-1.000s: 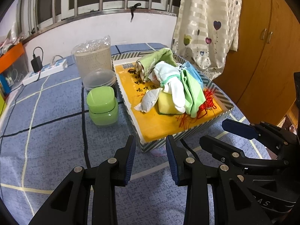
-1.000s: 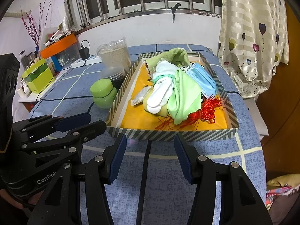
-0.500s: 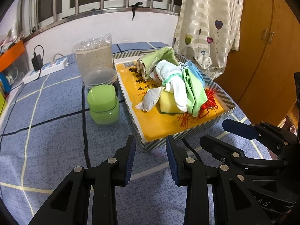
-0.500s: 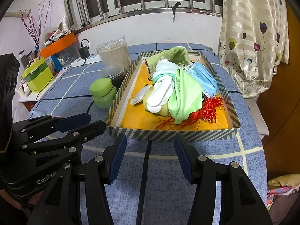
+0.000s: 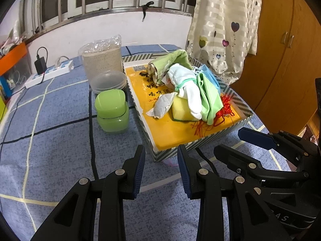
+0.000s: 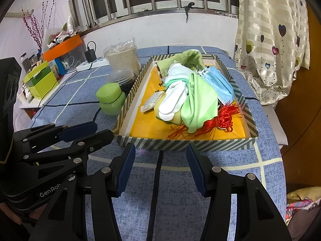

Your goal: Organize soft objects

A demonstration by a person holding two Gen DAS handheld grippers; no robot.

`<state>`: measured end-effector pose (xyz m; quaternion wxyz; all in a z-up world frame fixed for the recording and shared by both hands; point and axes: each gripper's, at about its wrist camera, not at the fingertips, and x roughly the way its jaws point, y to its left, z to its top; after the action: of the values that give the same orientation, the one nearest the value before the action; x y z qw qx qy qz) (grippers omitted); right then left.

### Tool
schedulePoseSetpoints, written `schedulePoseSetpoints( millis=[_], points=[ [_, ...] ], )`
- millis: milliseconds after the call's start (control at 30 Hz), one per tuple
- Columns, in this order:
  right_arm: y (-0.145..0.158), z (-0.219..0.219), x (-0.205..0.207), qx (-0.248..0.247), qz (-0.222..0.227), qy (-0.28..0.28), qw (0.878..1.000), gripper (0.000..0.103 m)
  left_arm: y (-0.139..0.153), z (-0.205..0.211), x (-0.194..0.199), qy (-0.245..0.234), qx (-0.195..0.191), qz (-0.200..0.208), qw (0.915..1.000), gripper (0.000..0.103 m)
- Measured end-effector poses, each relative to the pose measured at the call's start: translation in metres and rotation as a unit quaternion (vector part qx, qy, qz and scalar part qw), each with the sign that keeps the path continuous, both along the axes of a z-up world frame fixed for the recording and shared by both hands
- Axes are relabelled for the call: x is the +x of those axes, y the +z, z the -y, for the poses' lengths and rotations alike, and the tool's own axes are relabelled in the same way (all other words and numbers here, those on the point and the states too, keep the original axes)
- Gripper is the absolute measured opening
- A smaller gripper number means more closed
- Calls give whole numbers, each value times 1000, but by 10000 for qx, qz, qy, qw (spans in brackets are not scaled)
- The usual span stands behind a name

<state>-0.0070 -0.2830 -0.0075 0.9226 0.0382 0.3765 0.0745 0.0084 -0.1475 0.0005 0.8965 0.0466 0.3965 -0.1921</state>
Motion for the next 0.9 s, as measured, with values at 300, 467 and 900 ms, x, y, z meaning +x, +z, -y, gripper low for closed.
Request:
schedulePoseSetpoints(
  millis=[300, 467, 900],
  points=[
    [-1, 0, 0, -3, 3, 6, 10000, 54, 1, 0, -1, 8, 19, 32, 10000, 32],
    [-1, 0, 0, 0, 0, 8, 10000, 54, 0, 1, -1, 14, 13, 20, 10000, 32],
    [-3, -2, 0, -11, 3, 14, 10000, 54, 2, -1, -1, 54, 43, 58, 10000, 32]
  ],
)
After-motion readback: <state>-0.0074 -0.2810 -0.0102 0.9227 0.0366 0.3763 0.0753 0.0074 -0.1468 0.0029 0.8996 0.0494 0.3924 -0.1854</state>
